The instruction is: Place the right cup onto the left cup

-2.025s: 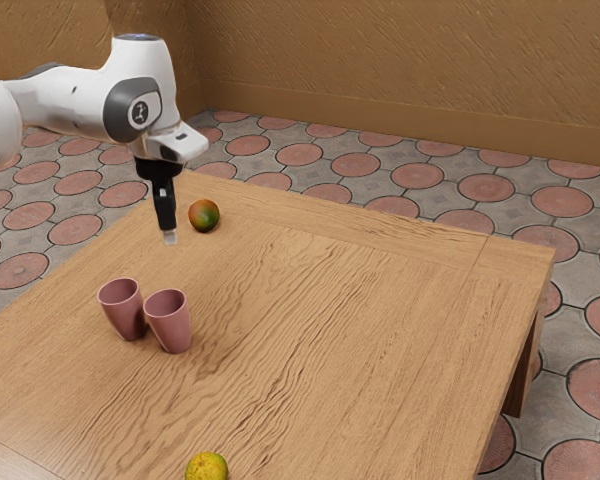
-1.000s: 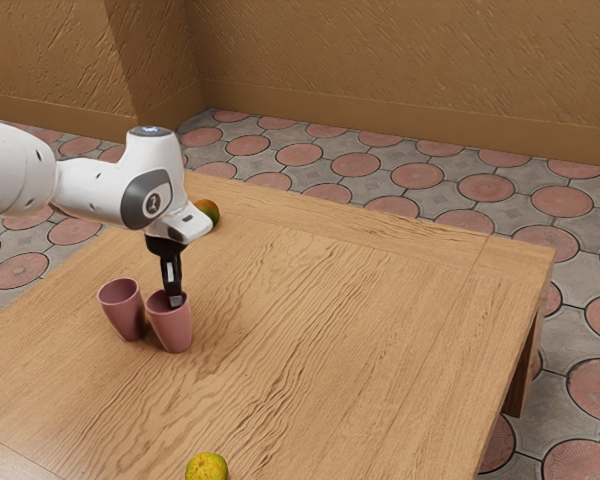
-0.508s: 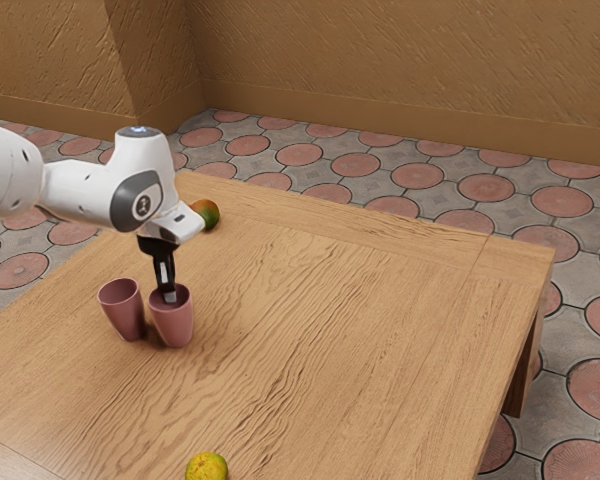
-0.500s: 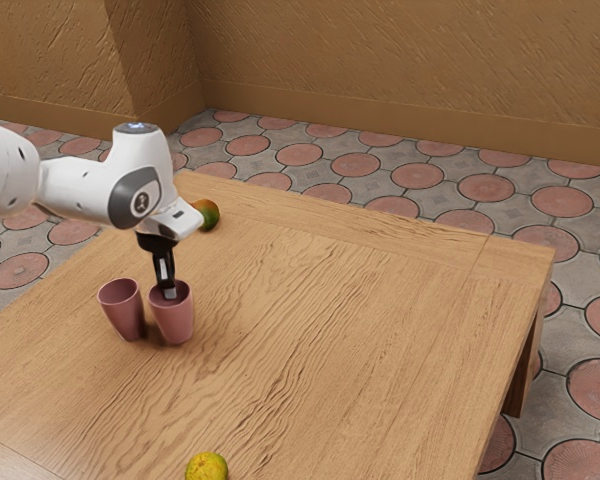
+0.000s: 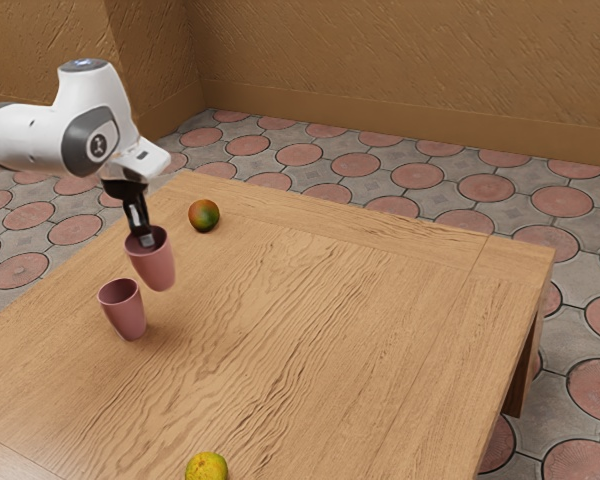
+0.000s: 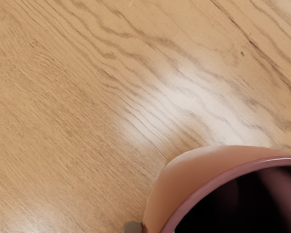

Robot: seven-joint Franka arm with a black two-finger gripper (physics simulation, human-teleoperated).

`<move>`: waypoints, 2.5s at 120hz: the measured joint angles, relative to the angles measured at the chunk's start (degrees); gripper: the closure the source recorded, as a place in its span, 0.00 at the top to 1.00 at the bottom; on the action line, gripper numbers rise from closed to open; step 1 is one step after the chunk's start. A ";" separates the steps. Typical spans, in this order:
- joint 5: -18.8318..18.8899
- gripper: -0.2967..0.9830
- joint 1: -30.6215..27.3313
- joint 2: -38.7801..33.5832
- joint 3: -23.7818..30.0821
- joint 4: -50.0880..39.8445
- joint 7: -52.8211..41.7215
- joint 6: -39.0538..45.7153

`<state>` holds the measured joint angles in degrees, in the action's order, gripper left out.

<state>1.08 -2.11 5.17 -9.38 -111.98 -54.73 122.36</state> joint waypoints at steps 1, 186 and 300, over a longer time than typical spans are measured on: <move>0.00 0.15 -0.06 -0.02 -0.02 0.02 0.01 -0.11; 2.33 0.15 -4.53 5.38 -2.93 4.81 -0.20 -5.29; 1.12 0.70 -1.14 4.69 -2.32 11.12 -0.19 -10.83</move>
<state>2.20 -3.26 9.86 -11.70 -100.86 -54.92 111.53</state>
